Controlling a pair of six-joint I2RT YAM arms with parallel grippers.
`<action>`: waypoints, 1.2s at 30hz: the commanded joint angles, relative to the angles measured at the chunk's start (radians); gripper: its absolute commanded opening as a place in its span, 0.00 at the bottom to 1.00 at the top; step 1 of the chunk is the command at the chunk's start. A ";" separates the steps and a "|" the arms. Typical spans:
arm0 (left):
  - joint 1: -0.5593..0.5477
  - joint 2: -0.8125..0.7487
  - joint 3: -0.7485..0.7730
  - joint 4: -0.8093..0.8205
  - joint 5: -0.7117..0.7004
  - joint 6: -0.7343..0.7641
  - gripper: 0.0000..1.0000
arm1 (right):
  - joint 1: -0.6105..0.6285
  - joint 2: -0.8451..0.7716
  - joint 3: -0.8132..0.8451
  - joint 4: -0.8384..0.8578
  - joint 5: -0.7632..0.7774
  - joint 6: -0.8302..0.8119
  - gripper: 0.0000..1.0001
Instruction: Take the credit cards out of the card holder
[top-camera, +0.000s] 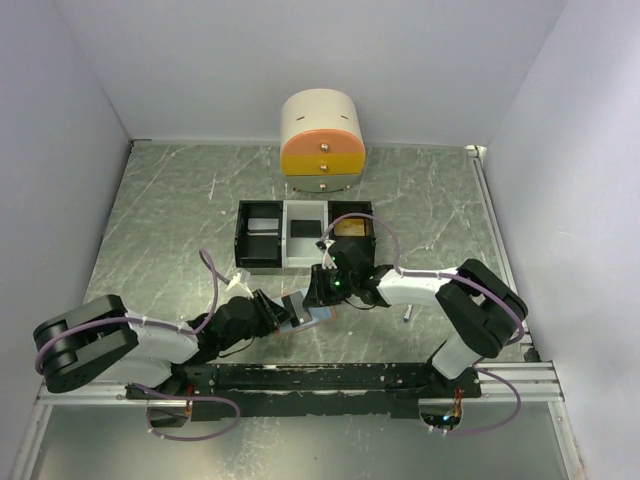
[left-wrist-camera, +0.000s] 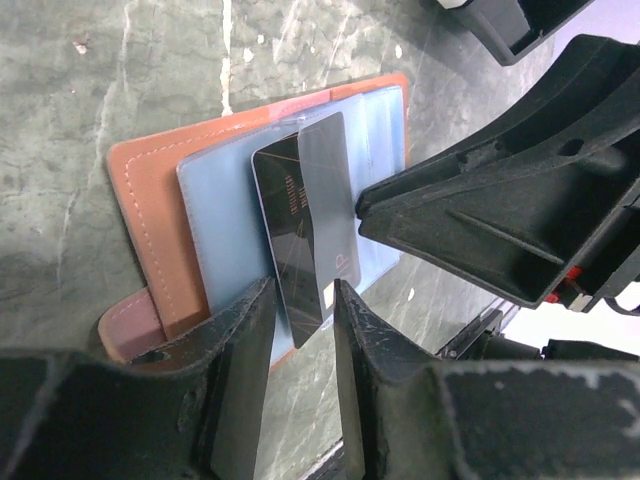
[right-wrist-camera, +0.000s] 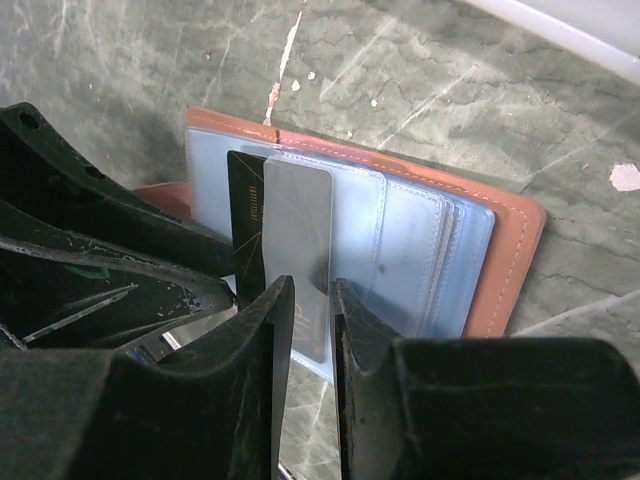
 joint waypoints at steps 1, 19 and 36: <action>-0.003 0.052 -0.010 0.132 -0.006 0.004 0.42 | 0.002 0.036 -0.063 -0.066 0.052 -0.001 0.23; -0.003 0.211 -0.031 0.357 0.019 -0.017 0.08 | 0.001 0.024 -0.075 -0.060 0.069 0.012 0.23; -0.003 -0.260 0.011 -0.283 -0.075 0.021 0.07 | -0.025 -0.056 -0.048 -0.080 0.010 0.001 0.25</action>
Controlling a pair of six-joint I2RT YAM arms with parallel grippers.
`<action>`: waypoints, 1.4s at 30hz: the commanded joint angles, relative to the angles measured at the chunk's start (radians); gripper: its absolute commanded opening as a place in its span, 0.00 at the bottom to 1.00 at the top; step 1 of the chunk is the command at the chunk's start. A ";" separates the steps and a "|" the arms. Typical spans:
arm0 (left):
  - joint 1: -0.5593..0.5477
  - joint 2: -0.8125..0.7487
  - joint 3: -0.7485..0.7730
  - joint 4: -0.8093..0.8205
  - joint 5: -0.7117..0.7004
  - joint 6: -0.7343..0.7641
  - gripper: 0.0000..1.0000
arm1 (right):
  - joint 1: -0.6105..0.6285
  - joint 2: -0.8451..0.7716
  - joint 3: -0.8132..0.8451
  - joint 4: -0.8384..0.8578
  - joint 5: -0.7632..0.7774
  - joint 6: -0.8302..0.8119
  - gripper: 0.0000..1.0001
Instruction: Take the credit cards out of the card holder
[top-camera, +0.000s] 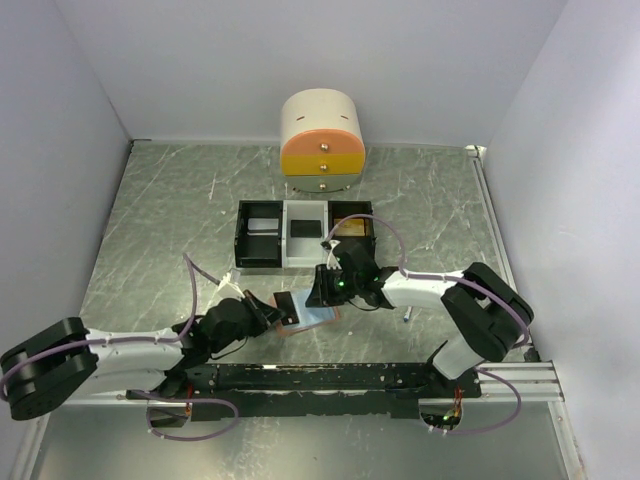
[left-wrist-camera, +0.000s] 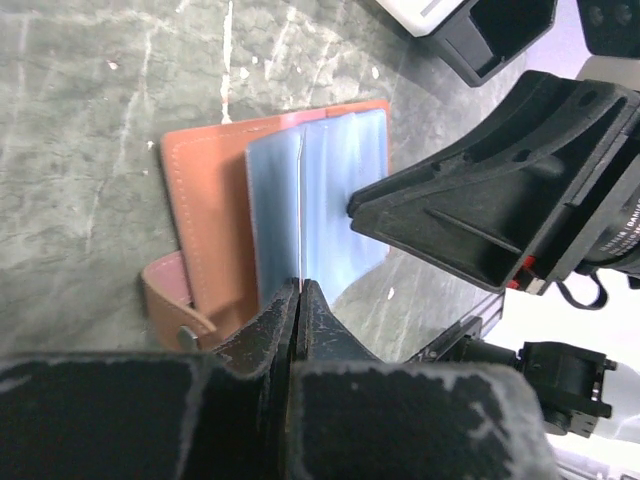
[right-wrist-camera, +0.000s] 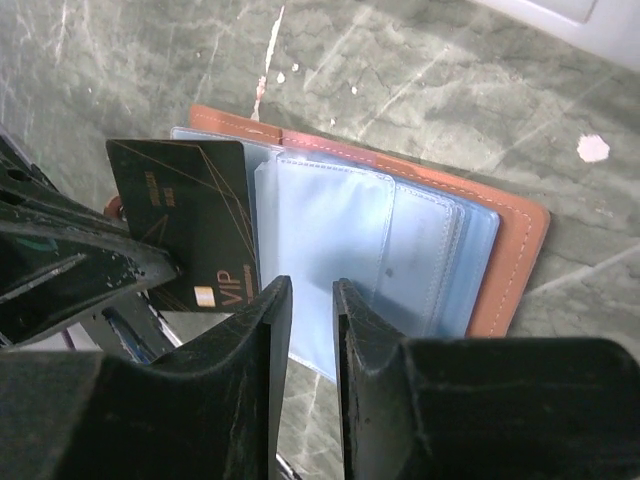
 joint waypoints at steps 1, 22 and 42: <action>-0.003 -0.071 0.040 -0.159 -0.034 0.057 0.07 | -0.007 -0.037 -0.003 -0.107 0.006 -0.021 0.25; -0.003 -0.057 0.018 0.130 0.121 0.110 0.07 | -0.120 -0.082 -0.191 0.442 -0.364 0.218 0.52; -0.003 -0.099 -0.038 0.267 0.157 0.074 0.07 | -0.138 -0.019 -0.270 0.846 -0.530 0.408 0.35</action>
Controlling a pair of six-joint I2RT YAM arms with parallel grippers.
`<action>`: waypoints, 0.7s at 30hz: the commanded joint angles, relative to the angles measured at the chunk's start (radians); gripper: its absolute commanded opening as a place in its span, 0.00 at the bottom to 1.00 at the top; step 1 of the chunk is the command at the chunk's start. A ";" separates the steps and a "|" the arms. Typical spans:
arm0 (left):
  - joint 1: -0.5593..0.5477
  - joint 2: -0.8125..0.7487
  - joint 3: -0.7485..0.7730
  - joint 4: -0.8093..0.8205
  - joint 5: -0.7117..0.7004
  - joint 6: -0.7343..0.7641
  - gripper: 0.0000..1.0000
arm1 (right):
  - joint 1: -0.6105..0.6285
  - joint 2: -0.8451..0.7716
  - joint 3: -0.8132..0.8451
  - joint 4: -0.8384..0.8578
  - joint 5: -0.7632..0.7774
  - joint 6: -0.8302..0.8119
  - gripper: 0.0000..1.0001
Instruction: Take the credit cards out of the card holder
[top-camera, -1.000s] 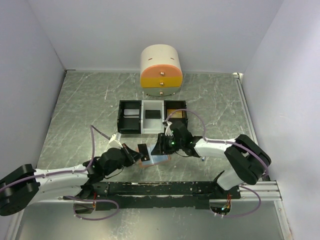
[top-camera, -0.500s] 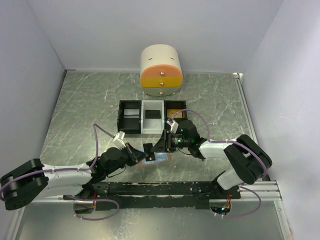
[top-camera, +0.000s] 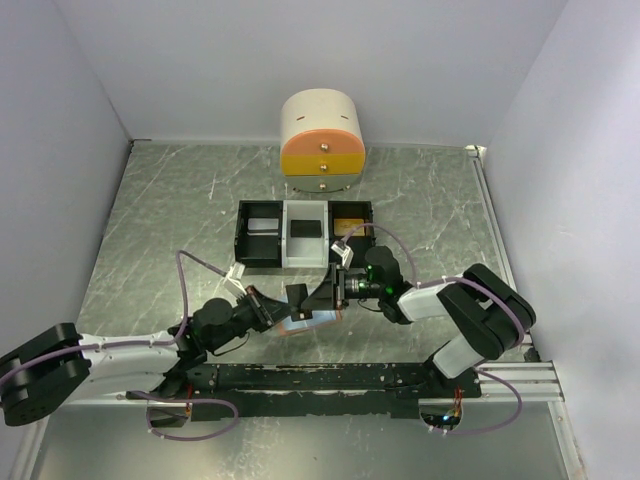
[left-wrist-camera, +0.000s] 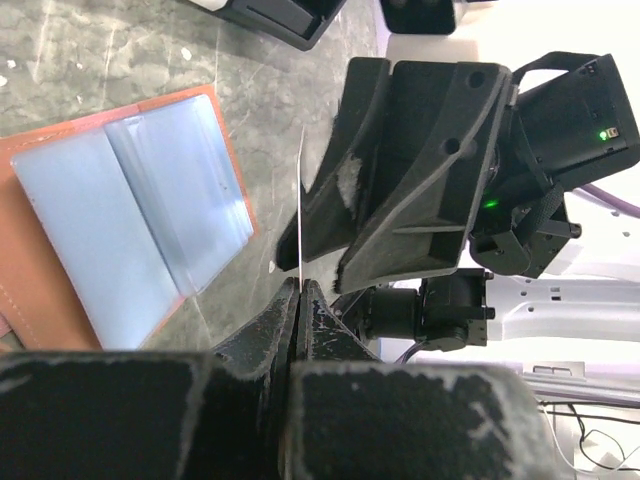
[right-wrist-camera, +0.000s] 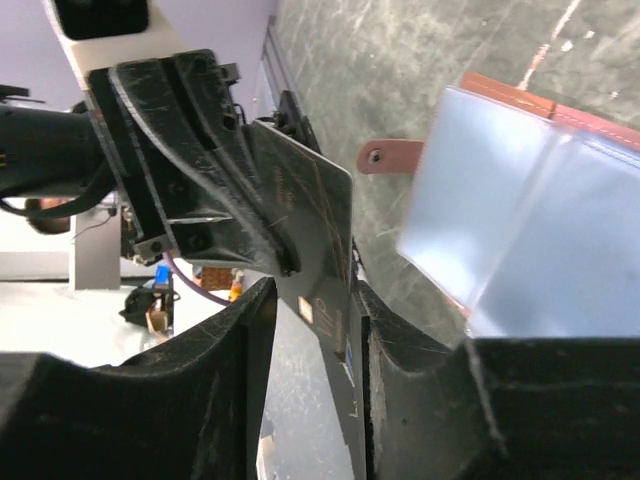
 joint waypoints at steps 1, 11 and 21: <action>-0.003 -0.024 -0.018 0.050 0.024 -0.007 0.07 | -0.017 -0.025 -0.018 0.157 -0.042 0.053 0.34; -0.003 0.004 0.001 0.122 0.093 -0.009 0.07 | -0.052 -0.090 -0.018 0.184 -0.090 0.080 0.24; -0.003 0.033 0.006 0.182 0.118 -0.005 0.07 | -0.071 -0.070 -0.045 0.394 -0.127 0.205 0.05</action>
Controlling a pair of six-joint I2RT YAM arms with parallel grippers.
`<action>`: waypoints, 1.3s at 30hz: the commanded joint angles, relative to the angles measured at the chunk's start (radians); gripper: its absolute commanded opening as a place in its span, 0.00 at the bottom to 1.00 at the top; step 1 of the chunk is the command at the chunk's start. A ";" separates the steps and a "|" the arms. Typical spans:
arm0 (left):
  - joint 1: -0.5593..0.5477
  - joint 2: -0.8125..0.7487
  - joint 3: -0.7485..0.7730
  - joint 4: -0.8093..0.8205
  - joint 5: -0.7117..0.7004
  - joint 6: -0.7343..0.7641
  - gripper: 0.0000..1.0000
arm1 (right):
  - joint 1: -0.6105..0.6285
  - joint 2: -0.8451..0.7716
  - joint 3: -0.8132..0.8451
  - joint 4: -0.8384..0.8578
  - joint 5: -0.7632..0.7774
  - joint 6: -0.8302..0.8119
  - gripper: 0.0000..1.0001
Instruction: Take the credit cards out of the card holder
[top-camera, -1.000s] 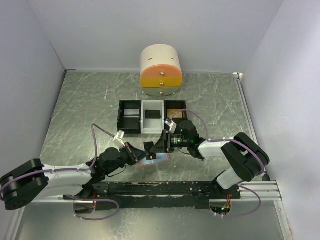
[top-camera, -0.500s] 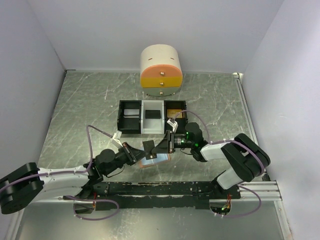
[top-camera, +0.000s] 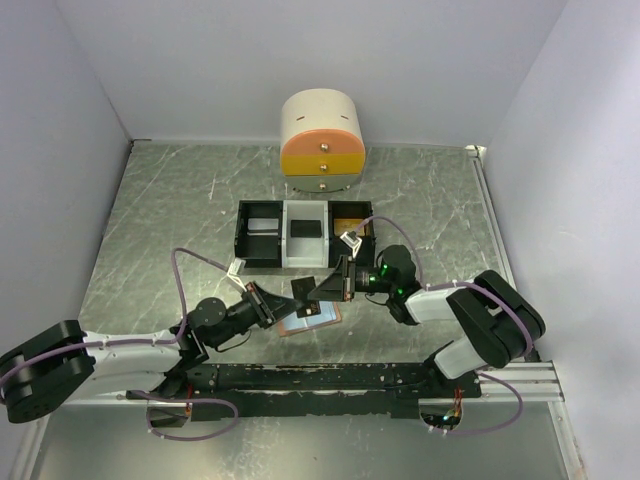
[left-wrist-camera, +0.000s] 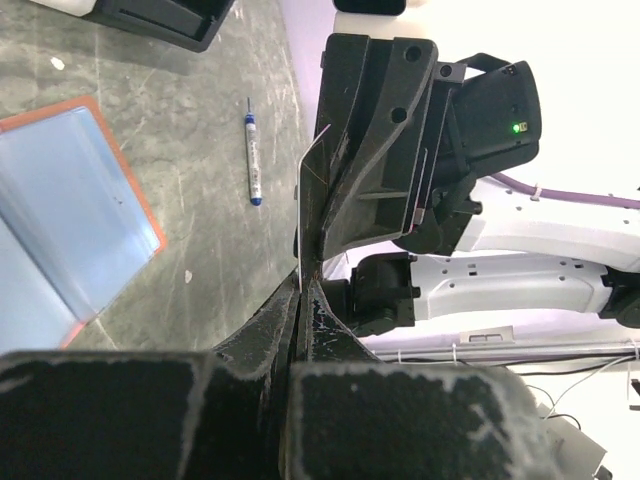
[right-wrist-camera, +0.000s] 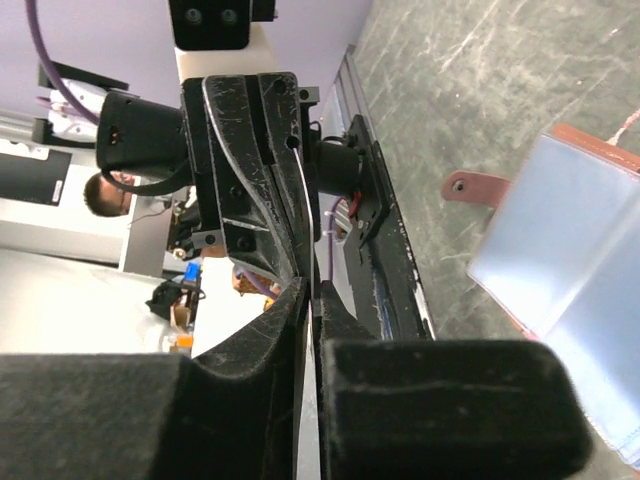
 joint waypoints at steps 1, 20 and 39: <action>-0.003 0.005 0.009 0.005 0.039 0.012 0.07 | -0.010 -0.004 -0.011 0.179 -0.036 0.074 0.03; -0.003 -0.166 0.008 -0.229 -0.025 0.040 0.44 | -0.015 -0.109 0.044 -0.155 -0.011 -0.118 0.00; -0.001 -0.291 0.496 -1.379 -0.397 0.343 1.00 | 0.012 -0.270 0.245 -0.776 0.500 -0.800 0.00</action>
